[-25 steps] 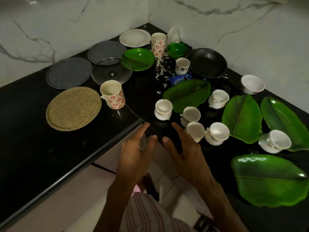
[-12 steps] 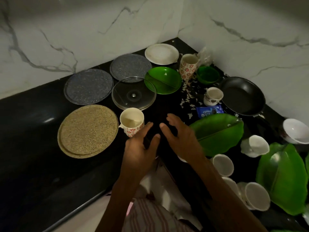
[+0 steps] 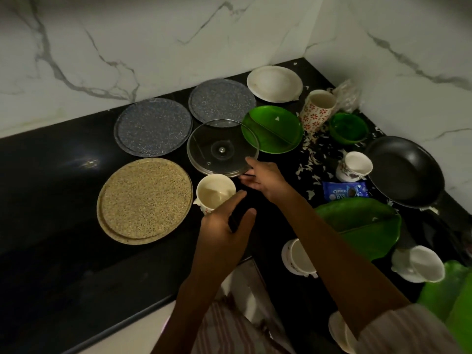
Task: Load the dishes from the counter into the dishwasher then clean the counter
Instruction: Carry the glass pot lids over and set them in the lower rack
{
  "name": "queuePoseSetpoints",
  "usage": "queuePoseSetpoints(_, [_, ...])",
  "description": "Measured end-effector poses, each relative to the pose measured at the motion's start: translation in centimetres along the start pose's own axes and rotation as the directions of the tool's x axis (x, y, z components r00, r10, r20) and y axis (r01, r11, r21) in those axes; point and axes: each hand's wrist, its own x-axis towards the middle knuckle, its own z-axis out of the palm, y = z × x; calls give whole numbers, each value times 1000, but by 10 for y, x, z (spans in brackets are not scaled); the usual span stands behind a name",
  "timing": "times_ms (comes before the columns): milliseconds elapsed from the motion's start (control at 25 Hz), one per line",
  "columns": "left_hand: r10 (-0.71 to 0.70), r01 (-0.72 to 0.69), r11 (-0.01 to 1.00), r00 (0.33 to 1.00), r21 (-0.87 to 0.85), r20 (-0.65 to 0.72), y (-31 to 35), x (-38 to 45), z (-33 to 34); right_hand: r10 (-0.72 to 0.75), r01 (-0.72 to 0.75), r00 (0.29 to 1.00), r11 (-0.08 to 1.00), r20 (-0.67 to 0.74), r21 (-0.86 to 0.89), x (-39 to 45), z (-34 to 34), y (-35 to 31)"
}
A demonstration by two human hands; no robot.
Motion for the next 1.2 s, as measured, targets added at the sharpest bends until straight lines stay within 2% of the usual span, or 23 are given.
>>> queuePoseSetpoints(440, [14,-14,1000,1000,-5,13,-5,4,-5,7,-23,997,980,83,195,13,11,1])
queuePoseSetpoints(720, [85,-85,994,996,-68,0,-2,-1,4,-212,163,968,940,137,300,-32,-26,-23])
queuePoseSetpoints(840, [237,-237,972,969,10,-76,2,-2,12,-313,281,946,921,84,269,-70,-44,-24])
queuePoseSetpoints(920, [329,-325,935,944,142,-11,2,1,19,-338,331,941,907,-15,260,-100,-55,-19])
queuePoseSetpoints(1040, [414,-451,844,892,290,183,0,11,27,-378,387,922,909,-89,153,-141,-70,-6])
queuePoseSetpoints(1120, [455,-515,791,856,331,244,1,15,32,-407,417,907,904,-107,97,-167,-77,4])
queuePoseSetpoints(1200, [470,-545,782,835,304,287,5,13,36,-442,450,887,893,-135,31,-189,-79,8])
